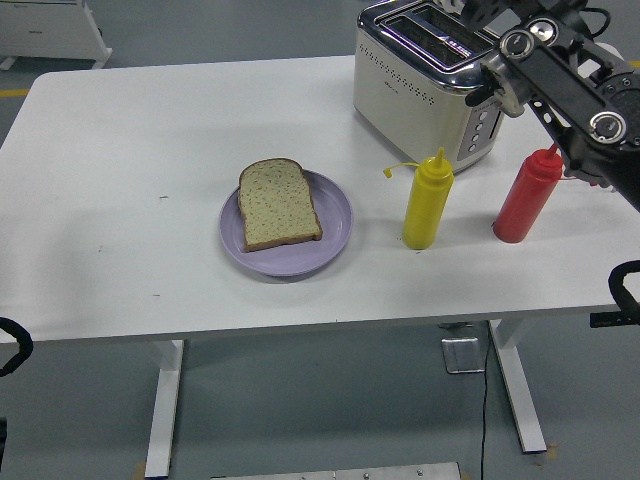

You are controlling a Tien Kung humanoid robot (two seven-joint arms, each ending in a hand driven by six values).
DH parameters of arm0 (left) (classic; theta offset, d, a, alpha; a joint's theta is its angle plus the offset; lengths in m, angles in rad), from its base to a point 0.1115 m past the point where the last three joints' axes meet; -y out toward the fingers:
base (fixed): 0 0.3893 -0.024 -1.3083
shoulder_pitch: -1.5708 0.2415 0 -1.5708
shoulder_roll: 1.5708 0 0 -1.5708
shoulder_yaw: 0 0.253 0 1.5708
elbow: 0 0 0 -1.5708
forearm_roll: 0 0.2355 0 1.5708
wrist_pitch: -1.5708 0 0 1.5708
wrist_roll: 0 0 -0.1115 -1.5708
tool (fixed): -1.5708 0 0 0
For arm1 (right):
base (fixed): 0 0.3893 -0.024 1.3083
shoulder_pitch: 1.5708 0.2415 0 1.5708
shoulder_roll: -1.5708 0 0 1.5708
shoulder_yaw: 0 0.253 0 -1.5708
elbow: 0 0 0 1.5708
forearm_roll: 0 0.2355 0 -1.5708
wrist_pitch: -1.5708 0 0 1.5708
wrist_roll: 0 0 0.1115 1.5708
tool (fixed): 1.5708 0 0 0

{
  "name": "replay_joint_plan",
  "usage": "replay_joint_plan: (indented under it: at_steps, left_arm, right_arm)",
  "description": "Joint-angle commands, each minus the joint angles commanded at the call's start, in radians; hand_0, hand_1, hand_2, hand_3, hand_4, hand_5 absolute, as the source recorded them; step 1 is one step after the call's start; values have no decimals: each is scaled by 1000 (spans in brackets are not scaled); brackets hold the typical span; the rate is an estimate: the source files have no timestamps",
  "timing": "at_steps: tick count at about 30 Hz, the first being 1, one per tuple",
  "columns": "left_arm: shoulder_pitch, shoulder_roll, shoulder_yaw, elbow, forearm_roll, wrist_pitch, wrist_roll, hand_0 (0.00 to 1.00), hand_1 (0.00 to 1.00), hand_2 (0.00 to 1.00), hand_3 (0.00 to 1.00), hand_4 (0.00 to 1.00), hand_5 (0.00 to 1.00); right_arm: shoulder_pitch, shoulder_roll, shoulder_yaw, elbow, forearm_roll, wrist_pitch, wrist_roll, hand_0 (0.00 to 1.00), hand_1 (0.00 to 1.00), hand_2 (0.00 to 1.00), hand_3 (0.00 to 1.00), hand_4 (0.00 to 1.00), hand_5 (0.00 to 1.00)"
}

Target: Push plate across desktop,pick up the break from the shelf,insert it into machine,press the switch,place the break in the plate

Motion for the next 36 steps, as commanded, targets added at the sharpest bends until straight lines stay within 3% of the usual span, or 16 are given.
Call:
replay_joint_plan:
  at_steps: [5,6,18,27,36]
  left_arm:
    - [0,-1,-1,2,0,0,0,828,875,901,818,644,998]
    - [0,-1,-2,2,0,0,0,828,876,901,818,645,998]
    - [10,-3,-9,7,2,0,1,828,875,901,819,646,998]
    - [19,-5,-13,8,3,-1,1,829,875,901,819,647,998]
    - [31,-2,-18,-2,2,-1,1,829,875,901,820,647,998]
  right_arm:
    - [-48,-25,118,-13,188,-1,-42,871,827,823,842,391,427]
    - [-63,-35,143,-15,227,0,-47,875,809,815,853,341,577]
    - [-237,-154,344,3,645,17,-124,875,810,815,855,345,586]
    - [-386,-176,442,34,872,26,-113,865,803,819,856,378,590]
    - [-568,-190,538,105,994,80,-83,864,807,820,854,387,597]
